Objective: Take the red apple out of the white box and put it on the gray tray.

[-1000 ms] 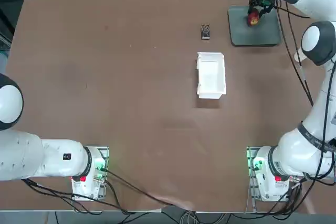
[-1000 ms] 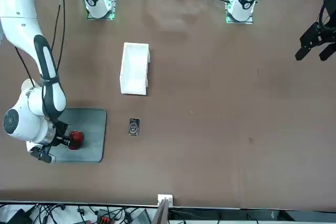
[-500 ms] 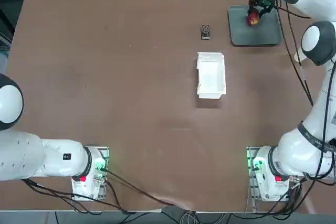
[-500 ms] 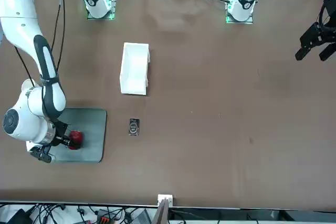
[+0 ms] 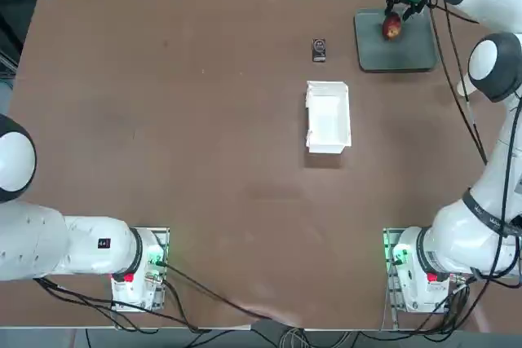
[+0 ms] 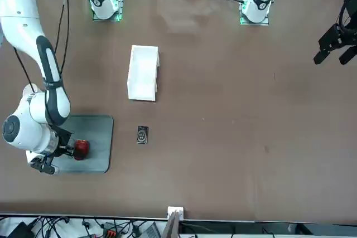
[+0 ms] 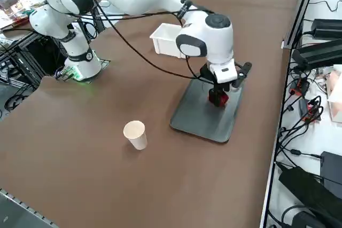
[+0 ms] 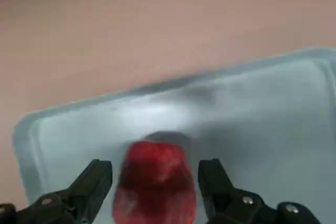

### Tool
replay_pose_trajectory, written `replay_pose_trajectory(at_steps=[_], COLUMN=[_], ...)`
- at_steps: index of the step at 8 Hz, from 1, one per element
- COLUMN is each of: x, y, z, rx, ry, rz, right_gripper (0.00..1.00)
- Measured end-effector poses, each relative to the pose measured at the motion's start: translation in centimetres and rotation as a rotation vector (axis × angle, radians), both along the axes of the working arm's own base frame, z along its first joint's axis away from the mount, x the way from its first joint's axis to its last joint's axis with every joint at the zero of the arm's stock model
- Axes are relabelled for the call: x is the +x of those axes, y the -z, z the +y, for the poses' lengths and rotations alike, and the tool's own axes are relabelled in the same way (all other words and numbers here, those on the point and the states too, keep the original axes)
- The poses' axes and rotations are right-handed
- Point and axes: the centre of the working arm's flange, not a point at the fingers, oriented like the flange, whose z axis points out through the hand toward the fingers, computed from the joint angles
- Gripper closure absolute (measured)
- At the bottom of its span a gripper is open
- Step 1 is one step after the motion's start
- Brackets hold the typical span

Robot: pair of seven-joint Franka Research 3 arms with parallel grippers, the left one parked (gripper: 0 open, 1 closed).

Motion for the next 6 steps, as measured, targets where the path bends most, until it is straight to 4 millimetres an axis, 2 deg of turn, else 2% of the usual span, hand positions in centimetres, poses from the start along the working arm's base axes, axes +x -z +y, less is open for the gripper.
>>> replay_pose_trajectory(at_steps=[2,4,6], x=[0.7,0.7,-1.1], y=[-4.3,-10.3,-17.1], z=[1.3,2.2,2.8], rx=[-0.052,-0.067,-0.093], ry=[-0.057,-0.072,-0.082], rz=[-0.065,-0.130,-0.097], right_gripper=[0.00,0.00,0.00])
